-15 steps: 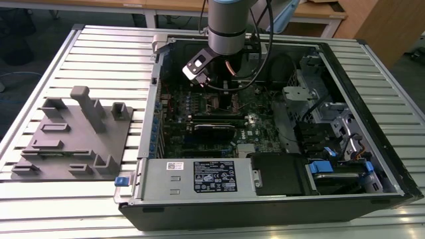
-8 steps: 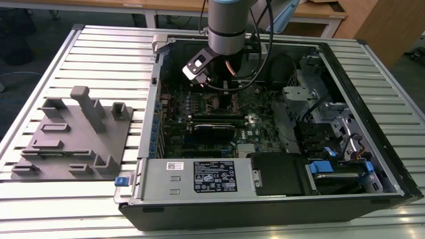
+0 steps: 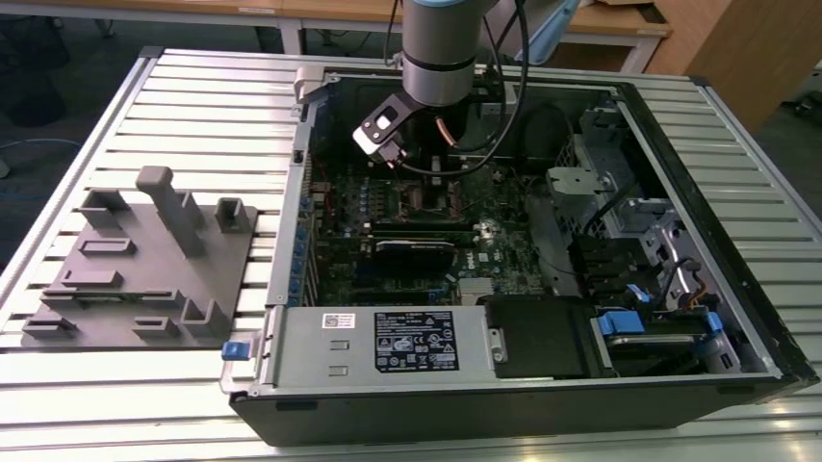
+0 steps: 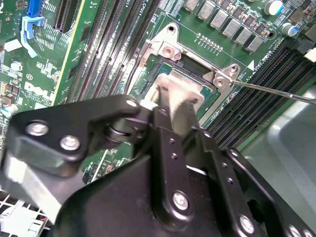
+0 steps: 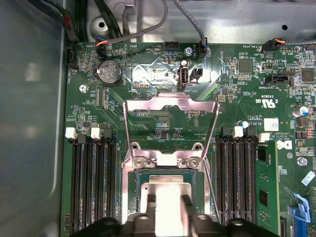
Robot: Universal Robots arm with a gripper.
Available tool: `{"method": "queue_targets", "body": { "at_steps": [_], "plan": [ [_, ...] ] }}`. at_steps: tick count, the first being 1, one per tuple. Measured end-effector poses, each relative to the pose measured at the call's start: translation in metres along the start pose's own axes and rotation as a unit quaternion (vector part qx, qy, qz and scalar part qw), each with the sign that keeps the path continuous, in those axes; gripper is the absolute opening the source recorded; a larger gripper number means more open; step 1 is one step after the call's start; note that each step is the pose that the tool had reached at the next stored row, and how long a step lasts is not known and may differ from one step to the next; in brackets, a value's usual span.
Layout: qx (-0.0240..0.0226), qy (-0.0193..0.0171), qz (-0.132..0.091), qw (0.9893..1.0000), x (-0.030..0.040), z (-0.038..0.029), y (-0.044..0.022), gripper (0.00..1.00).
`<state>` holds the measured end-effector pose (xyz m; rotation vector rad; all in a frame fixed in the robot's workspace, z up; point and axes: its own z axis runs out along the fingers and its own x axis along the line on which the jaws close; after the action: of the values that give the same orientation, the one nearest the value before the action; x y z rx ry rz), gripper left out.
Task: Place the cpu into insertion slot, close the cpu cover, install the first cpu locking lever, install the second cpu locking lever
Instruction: 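Place the cpu into insertion slot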
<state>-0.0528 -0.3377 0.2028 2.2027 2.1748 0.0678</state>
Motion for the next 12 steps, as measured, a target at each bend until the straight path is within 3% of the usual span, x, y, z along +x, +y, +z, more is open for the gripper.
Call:
{"method": "queue_targets", "body": {
  "at_steps": [1,3,6,12],
  "plan": [
    [0.0,0.0,0.0,1.0,0.0,0.0,0.0,0.3],
    [0.0,0.0,0.0,1.0,0.0,0.0,0.0,0.18],
    [0.0,0.0,0.0,1.0,0.0,0.0,0.0,0.1],
    [0.0,0.0,0.0,1.0,0.0,-0.0001,0.0,0.1]
  ]
}}
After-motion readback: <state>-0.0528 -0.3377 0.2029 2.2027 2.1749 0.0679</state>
